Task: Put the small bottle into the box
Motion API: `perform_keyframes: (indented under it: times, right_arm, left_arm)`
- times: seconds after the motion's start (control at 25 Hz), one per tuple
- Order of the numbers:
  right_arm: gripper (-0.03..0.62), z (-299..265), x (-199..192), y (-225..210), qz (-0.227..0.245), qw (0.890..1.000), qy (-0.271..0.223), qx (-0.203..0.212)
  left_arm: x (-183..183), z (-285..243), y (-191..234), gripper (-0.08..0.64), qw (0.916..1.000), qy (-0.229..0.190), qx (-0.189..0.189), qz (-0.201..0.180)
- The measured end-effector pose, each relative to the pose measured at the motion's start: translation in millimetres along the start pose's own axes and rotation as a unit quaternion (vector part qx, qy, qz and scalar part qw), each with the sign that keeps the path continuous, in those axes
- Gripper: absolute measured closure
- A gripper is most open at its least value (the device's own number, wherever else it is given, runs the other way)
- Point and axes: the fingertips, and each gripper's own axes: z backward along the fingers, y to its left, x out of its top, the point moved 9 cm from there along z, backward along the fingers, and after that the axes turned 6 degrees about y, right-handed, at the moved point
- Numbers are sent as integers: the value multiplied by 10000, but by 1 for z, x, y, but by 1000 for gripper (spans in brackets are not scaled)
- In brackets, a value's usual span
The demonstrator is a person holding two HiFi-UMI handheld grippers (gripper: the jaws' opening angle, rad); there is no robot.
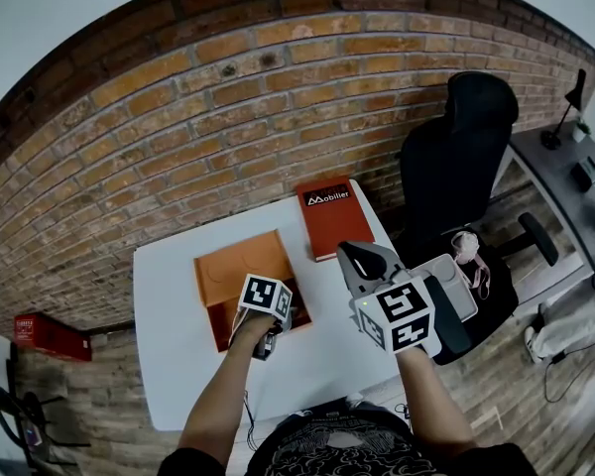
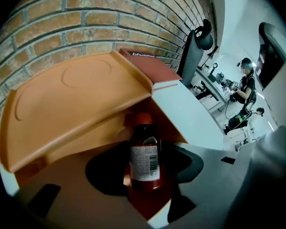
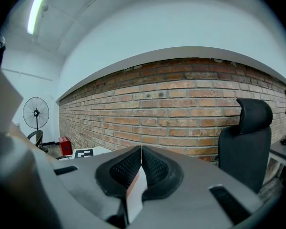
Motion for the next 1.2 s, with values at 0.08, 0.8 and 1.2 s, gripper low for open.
perform_keyframes:
  times: [0.08, 0.8, 1.2]
  right_arm:
    - [572, 1, 0, 0, 5, 10000, -1, 13]
    - [571, -9, 3, 16, 122, 9992, -33, 378]
    - [572, -25, 10, 31, 202, 9971, -61, 735]
  left_arm:
    - [-1, 2, 0, 322, 10000, -68, -11, 47]
    - [-14, 41, 6, 324, 9968, -708, 209, 313]
    - [-28, 82, 17, 336, 9897, -1260, 517, 440]
